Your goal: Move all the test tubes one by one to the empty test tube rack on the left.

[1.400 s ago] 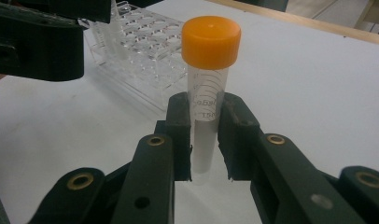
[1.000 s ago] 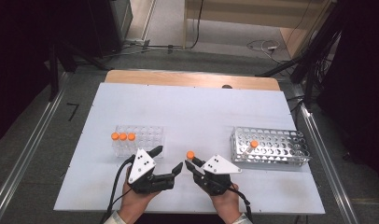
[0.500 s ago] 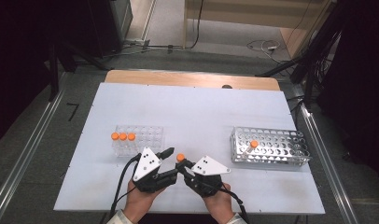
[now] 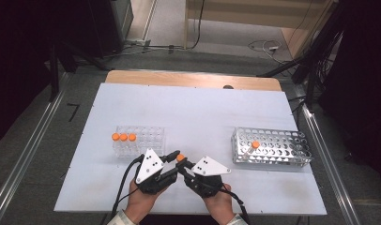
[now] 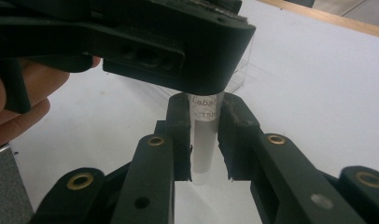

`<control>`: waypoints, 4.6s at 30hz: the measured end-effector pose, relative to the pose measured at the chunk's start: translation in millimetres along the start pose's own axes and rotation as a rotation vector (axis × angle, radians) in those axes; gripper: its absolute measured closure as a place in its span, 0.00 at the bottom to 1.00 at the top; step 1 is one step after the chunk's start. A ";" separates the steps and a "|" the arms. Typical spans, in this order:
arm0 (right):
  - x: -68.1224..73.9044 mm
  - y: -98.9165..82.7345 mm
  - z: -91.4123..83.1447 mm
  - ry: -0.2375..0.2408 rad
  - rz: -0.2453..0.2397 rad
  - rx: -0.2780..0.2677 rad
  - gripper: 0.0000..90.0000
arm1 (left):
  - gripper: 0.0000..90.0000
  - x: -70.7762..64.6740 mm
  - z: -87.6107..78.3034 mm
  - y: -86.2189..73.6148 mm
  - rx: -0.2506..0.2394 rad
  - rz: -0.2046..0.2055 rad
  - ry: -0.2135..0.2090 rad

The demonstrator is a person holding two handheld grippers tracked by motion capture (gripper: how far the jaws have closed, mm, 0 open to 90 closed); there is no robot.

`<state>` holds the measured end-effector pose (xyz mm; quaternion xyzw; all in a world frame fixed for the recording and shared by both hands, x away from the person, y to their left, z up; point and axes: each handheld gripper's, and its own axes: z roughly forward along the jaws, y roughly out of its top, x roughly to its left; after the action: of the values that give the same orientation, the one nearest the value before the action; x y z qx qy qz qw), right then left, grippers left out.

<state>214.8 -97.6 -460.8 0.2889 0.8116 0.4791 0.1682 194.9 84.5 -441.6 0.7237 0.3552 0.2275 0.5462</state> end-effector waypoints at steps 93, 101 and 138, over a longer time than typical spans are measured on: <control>-32.2 -28.5 -33.2 -0.029 0.082 0.019 0.35 | 0.42 93.2 -37.7 9.2 0.008 -0.089 0.262; -39.6 -29.2 -43.5 -0.052 0.091 0.003 0.35 | 0.23 74.1 -45.8 9.9 -0.016 -0.106 0.227; -118.8 -57.7 -106.2 -0.407 0.239 -0.052 0.48 | 0.21 35.2 -47.9 -35.6 0.015 -0.060 0.204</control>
<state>230.9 -266.4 -460.3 0.4691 0.7085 0.4481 0.2777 173.8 146.9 -463.2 0.6899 0.4321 0.2807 0.5085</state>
